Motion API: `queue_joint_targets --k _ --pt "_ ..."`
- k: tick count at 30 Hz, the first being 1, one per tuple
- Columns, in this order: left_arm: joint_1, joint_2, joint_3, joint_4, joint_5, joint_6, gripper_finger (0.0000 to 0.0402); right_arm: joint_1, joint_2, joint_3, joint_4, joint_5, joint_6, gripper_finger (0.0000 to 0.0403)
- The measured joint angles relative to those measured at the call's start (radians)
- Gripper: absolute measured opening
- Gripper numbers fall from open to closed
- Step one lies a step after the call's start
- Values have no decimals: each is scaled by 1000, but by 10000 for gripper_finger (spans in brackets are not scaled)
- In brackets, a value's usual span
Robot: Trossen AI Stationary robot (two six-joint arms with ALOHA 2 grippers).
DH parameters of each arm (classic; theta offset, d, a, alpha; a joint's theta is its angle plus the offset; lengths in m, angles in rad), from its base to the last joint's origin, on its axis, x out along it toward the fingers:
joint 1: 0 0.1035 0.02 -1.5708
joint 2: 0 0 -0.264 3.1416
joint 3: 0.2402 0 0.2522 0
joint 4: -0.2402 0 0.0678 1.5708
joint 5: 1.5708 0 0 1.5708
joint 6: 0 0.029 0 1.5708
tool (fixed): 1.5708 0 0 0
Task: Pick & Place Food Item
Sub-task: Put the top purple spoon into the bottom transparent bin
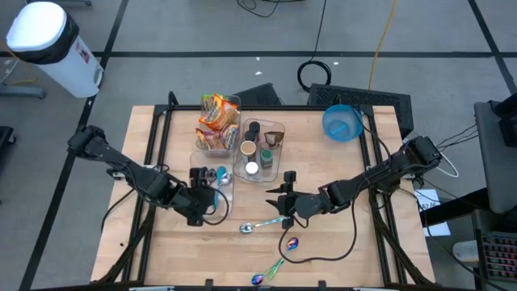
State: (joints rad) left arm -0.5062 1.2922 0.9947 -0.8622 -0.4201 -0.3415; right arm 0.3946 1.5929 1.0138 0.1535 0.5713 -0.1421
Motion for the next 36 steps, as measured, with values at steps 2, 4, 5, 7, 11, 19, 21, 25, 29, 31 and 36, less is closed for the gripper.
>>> queue_joint_targets --k 2,4,5,7,11,19,21,25,29,31,36 --pt "8 0 0 0 -2 0 227 0 0 0 0 0 0 130" --pt "17 -1 6 -1 7 -12 232 0 0 0 0 0 7 130" --pt "20 -7 10 1 17 -27 233 0 0 0 0 0 14 130" --pt "25 -28 11 12 38 -71 234 0 0 0 0 0 34 130" --pt "-5 -59 -16 154 25 -25 234 0 0 0 0 0 92 131" --pt "-55 -201 -245 601 -41 57 235 11 1 0 16 -368 160 147" --pt "-55 -226 -293 662 -40 26 235 17 25 1 76 -494 193 159" --pt "-52 -244 -352 684 -41 -18 235 68 120 0 150 -593 212 189" --pt "-42 -244 -365 685 -51 -28 235 117 209 22 155 -665 237 217" --pt "-32 -244 -365 695 -52 -28 235 131 246 41 138 -688 273 226" --pt "3 -244 -365 720 -52 -23 235 162 342 160 8 -703 293 239"
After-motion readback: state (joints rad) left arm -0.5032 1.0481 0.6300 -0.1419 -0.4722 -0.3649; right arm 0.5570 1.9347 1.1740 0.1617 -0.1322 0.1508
